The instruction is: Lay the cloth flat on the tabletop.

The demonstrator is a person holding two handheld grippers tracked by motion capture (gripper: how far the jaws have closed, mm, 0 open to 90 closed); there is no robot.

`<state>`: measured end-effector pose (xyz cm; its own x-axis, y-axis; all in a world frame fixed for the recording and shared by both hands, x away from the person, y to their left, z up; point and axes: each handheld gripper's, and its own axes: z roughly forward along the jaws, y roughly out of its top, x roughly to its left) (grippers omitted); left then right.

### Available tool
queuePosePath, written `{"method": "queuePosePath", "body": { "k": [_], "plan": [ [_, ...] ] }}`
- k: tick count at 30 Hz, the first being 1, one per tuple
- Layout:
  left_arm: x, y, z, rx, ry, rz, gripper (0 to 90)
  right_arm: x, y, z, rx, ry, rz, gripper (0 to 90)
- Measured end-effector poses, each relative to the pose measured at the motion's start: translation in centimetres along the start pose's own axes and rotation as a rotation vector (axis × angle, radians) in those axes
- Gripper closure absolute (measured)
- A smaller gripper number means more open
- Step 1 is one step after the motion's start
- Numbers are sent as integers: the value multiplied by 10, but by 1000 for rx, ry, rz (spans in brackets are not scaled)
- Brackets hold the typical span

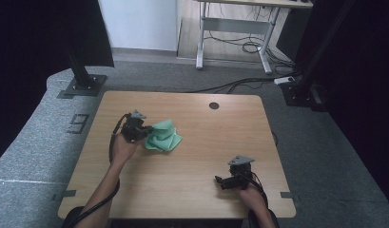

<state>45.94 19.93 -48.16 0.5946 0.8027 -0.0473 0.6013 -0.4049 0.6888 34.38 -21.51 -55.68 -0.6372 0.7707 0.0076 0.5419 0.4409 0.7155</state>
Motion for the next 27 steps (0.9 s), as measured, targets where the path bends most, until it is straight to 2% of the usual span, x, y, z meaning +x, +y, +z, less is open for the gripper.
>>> {"method": "queuePosePath", "body": {
  "k": [1, 4, 8, 9, 10, 12, 13, 17, 19, 22, 27],
  "plan": [
    [6, -8, 9, 24, 2, -16, 850, 0, 0, 0, 0, 0, 0, 0],
    [11, -17, 20, 53, 12, -21, 844, 0, 0, 0, 0, -1, 4, 0],
    [14, -23, 27, 63, 8, -27, 836, 1, 2, 0, 12, 1, 3, 19],
    [15, -26, 30, 57, -2, -38, 835, 2, 4, -1, 16, 13, -5, 89],
    [15, -27, 30, 55, -6, -41, 835, 3, 6, -2, 16, 18, -10, 120],
    [14, -27, 31, 56, -13, -43, 836, 3, 7, -2, 17, 24, -12, 132],
    [12, -28, 32, 59, -22, -41, 838, 4, 9, -1, 18, 59, 1, 136],
    [6, -31, 33, 58, -25, -29, 835, 5, 13, 0, 24, 77, -1, 140],
    [2, -32, 33, 53, -39, -31, 832, 6, 16, 0, 21, 92, -3, 143],
    [-6, -33, 34, 47, -60, -25, 828, 7, 21, -1, 10, 112, -3, 189],
    [-24, -33, 36, 48, -93, 6, 826, 9, 29, 0, -9, 138, -9, 262]
  ]
}}
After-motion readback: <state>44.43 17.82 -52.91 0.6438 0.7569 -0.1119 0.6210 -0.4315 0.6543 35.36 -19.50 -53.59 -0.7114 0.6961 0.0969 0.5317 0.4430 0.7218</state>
